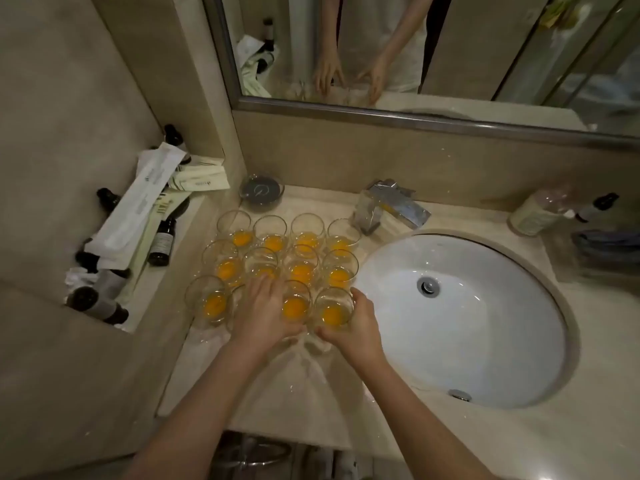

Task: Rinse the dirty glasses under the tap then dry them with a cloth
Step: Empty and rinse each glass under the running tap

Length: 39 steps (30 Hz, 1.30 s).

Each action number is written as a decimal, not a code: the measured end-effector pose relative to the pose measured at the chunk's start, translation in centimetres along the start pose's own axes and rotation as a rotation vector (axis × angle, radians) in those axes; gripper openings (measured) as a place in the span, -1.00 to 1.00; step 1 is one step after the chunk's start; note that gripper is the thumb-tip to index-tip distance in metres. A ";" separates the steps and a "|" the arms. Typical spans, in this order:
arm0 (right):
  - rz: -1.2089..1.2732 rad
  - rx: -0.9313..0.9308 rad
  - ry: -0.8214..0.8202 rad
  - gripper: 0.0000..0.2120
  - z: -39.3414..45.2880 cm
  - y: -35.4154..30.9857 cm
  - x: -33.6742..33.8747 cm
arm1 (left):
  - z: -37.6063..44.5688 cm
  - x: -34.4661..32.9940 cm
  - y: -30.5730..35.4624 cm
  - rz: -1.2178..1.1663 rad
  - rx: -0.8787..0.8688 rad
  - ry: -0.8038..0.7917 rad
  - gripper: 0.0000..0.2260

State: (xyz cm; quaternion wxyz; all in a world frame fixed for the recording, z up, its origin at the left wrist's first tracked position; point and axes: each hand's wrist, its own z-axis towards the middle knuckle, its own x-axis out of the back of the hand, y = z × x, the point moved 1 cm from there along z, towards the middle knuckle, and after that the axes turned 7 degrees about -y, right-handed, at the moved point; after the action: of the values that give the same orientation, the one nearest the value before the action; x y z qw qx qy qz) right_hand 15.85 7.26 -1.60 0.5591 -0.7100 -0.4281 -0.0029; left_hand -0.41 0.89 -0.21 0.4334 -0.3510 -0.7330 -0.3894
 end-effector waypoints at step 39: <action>0.088 -0.125 0.302 -0.24 1.8 11.6 20.4 | 4.8 -4.7 20.7 -0.898 -0.039 0.136 -0.22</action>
State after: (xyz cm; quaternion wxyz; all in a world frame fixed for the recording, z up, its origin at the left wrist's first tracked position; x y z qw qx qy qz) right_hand 35.02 20.94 -1.64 0.5715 -0.7529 -0.3068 -0.1115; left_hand 17.26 13.51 -0.52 0.2620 0.0202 -0.7750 -0.5747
